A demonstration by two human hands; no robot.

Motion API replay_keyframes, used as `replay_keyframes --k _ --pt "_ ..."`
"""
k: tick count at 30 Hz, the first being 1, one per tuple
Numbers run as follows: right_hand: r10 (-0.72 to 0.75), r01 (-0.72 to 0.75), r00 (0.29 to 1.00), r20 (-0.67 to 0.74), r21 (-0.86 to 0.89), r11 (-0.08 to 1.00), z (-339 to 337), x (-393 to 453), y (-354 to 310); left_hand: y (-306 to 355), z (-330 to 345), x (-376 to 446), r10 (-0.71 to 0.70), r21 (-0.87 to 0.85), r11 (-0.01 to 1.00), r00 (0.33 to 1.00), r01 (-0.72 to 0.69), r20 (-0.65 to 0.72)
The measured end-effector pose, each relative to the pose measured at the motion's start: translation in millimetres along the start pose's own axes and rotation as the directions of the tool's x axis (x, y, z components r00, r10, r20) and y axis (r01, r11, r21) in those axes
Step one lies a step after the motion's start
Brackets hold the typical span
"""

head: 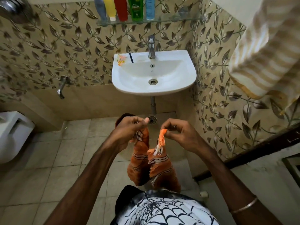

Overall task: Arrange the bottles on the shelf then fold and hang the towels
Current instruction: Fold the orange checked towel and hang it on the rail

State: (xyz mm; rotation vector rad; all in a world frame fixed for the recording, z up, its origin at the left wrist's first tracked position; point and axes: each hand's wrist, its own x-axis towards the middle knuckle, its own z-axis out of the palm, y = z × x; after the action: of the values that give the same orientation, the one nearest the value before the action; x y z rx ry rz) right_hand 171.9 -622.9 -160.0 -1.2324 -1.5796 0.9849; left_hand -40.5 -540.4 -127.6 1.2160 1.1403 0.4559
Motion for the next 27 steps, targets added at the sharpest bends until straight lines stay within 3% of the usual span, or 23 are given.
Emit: replay_keyframes --k 3,7,12,19,27 --pt "0.030 -0.026 0.998 -0.054 0.064 0.998 11.9 3.4 -4.7 1.1 -0.9 -4.0 -0.006 0.040 0.999 0.998 0.004 0.070" --pt "0.037 -0.035 0.998 -0.057 0.043 0.998 18.9 6.7 -4.4 5.5 4.9 -11.2 0.066 0.114 0.991 0.998 -0.063 -0.023" --pt "0.031 -0.030 0.997 -0.076 0.020 0.999 23.6 6.5 -2.3 3.8 9.6 -15.0 0.162 0.025 0.987 0.980 -0.160 -0.113" --pt "0.044 -0.046 0.980 -0.195 -0.006 0.999 28.7 5.8 -6.5 0.2 19.4 -25.0 0.207 -0.132 0.968 0.976 -0.215 -0.073" --pt "0.071 -0.085 0.966 -0.248 -0.045 0.995 28.1 6.6 -7.8 -0.3 19.0 -33.0 0.244 -0.129 0.960 0.969 -0.247 -0.040"
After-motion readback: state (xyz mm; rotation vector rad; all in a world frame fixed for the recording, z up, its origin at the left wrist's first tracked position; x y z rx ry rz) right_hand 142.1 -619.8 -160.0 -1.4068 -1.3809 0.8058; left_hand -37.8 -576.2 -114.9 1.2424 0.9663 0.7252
